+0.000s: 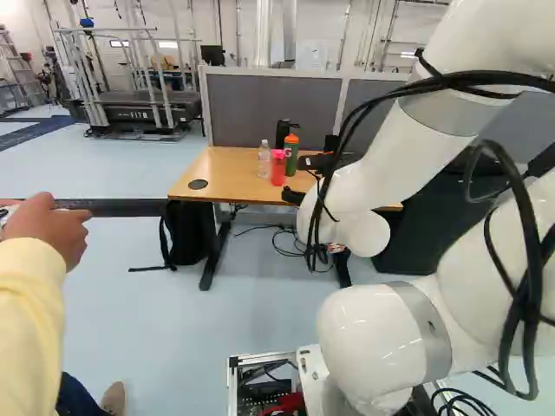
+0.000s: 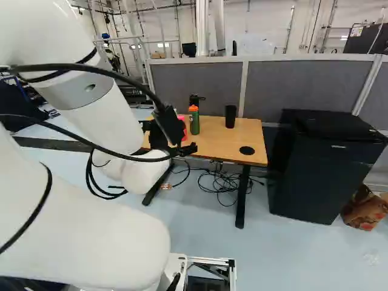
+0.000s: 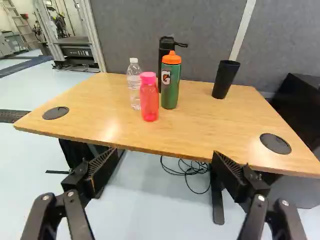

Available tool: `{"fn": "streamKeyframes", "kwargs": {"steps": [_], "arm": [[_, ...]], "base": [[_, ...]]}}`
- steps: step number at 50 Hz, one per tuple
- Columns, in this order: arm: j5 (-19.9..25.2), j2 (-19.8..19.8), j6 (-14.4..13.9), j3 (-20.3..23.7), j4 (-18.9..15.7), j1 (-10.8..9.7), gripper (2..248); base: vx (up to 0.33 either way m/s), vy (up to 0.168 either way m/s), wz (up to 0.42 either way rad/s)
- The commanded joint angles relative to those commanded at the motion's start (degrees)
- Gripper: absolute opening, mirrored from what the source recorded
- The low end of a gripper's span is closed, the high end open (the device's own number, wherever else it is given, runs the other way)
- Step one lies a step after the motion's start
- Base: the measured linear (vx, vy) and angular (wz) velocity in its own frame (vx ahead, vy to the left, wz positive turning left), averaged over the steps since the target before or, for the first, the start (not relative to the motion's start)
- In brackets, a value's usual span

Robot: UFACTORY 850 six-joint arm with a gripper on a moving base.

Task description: Pick up the green bottle from the table

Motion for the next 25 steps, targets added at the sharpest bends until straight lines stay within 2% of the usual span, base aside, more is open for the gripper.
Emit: {"fn": "streamKeyframes", "kwargs": {"steps": [15, 25], "arm": [[0.0, 0.0, 0.0, 0.0, 0.0, 0.0, 247], [0.0, 0.0, 0.0, 0.0, 0.0, 0.0, 247]], "base": [[0.08, -0.037, 0.0], [0.138, -0.112, 0.027]]}}
